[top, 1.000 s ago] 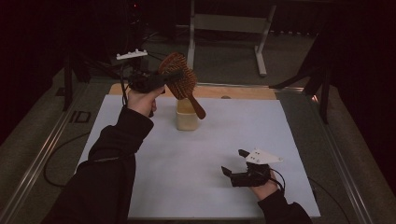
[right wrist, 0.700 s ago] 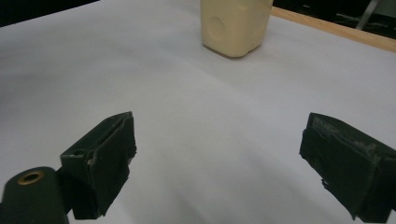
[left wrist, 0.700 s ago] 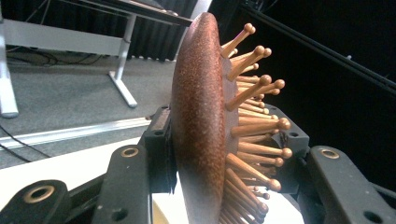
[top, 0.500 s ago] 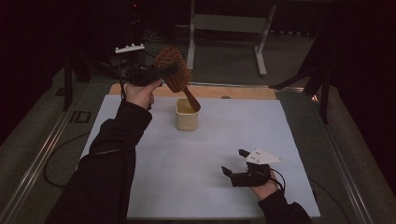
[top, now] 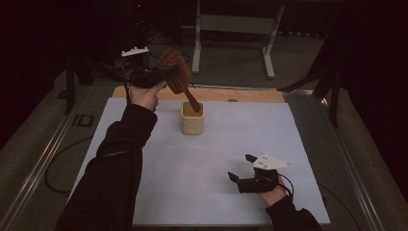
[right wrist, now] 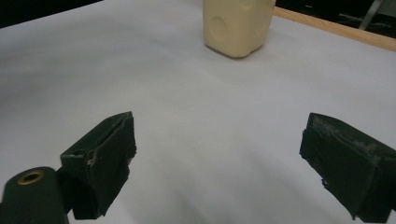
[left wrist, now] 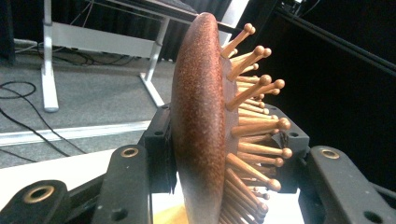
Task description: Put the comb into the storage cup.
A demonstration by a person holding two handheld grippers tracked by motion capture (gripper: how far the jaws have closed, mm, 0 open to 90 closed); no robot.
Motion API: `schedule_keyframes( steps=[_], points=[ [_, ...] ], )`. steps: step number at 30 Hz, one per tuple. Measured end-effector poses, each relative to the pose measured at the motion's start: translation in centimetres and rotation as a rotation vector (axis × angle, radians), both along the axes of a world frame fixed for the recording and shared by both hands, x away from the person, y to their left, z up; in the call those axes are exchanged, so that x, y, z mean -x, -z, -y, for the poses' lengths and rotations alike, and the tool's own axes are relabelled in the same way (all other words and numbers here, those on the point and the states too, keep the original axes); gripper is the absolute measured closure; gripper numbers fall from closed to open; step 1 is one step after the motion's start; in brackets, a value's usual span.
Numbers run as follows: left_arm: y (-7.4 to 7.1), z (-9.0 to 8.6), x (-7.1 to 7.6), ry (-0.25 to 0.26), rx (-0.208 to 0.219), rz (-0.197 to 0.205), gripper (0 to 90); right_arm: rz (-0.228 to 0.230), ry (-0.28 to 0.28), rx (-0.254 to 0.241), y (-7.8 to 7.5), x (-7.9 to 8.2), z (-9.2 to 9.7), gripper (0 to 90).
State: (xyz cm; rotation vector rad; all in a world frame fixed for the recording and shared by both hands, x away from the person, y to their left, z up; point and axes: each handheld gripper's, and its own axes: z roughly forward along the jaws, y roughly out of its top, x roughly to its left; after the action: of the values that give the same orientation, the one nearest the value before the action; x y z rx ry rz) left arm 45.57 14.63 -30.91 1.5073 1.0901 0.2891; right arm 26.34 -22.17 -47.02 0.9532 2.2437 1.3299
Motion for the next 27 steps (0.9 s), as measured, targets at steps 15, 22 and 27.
schedule_keyframes(
  steps=[15, 22, 27],
  points=[
    [2.4, 0.5, -1.1, -0.013, -0.010, -0.050, 53.6, 0.002, -0.011, 0.004, 0.1, 0.0, 0.0, 9.6],
    [3.5, 0.8, -1.4, -0.011, -0.025, -0.075, 53.6, -0.001, -0.012, 0.002, 0.1, 0.0, 0.0, 9.7],
    [4.3, 1.1, -1.7, -0.010, -0.037, -0.083, 53.6, -0.001, -0.014, 0.002, 0.1, 0.0, 0.0, 9.6]
  ],
)
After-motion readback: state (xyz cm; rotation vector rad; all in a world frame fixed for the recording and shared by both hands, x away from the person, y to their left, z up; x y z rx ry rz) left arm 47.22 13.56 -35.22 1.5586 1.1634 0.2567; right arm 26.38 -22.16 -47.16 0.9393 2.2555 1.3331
